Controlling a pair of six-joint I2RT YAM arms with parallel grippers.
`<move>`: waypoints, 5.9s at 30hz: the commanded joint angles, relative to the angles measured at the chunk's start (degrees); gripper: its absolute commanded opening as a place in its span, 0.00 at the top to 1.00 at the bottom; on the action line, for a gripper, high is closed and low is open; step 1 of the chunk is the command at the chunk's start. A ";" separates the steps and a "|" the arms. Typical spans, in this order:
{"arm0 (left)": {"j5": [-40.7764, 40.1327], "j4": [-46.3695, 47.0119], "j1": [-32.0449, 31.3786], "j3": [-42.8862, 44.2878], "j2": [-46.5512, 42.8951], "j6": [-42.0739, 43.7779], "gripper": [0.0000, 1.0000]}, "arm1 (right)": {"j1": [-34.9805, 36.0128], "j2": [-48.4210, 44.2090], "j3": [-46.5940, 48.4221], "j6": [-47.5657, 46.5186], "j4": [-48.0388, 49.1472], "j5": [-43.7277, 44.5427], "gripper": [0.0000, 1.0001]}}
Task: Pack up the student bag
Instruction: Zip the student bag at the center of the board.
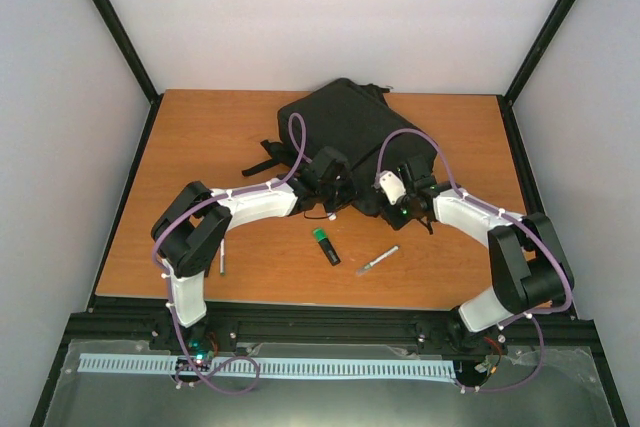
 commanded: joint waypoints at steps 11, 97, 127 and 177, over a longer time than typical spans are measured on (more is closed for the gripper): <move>0.47 1.56 -0.47 2.49 -0.88 0.70 0.99 | 0.63 0.68 0.50 -2.16 2.74 -1.65 0.90; -6.71 -17.87 8.29 -14.56 -27.86 16.99 0.29 | -10.14 -14.00 -4.67 -15.30 -6.03 -4.52 0.59; -2.71 -8.47 -0.56 -9.11 -11.24 8.71 0.30 | -3.98 2.99 -1.74 -11.09 7.22 3.42 0.72; -3.15 -7.41 -1.97 -8.66 -10.89 12.96 0.30 | -4.70 -3.06 -1.69 -8.20 2.04 -1.38 0.71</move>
